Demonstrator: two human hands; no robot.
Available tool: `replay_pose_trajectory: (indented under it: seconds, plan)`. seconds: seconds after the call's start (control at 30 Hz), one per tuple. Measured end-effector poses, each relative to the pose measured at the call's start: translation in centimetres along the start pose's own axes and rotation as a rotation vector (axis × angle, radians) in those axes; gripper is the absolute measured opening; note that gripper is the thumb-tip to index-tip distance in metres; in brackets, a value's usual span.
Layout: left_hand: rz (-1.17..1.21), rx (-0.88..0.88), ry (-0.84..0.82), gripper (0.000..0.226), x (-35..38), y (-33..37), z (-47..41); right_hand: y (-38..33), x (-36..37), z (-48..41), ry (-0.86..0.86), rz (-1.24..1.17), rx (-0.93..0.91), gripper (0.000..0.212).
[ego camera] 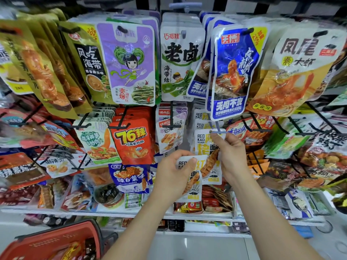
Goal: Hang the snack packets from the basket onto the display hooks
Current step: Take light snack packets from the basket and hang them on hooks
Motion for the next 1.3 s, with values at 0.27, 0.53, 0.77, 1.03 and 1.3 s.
replay_pose_trajectory:
  seconds: [0.27, 0.53, 0.77, 1.03, 1.3]
  plan:
    - [0.015, 0.013, -0.024, 0.003, 0.4, 0.2, -0.5, 0.1, -0.3, 0.3, -0.002, -0.069, -0.025, 0.02]
    - [-0.018, 0.016, -0.001, 0.001, 0.9, 0.5, -1.8, -0.4, -0.2, -0.7, 0.037, -0.004, -0.05, 0.013]
    - [-0.015, 0.027, 0.003, 0.007, 1.5, 0.8, -2.7, -0.7, 0.2, -0.9, -0.025, 0.051, 0.006, 0.017]
    - [-0.01, 0.043, -0.071, 0.016, 2.4, 0.3, -4.2, -0.9, 0.3, -2.0, 0.007, 0.203, 0.135, 0.026]
    - [-0.228, 0.105, -0.2, 0.007, 3.9, 2.8, -6.8, -0.6, -0.6, -4.7, 0.074, 0.359, 0.151, 0.044]
Point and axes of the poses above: each hand's wrist, its own z-axis away from the middle knuckle, its own x-axis out of the palm, y = z × x, the point moved 6 cm from there along -z, towards the middle knuckle
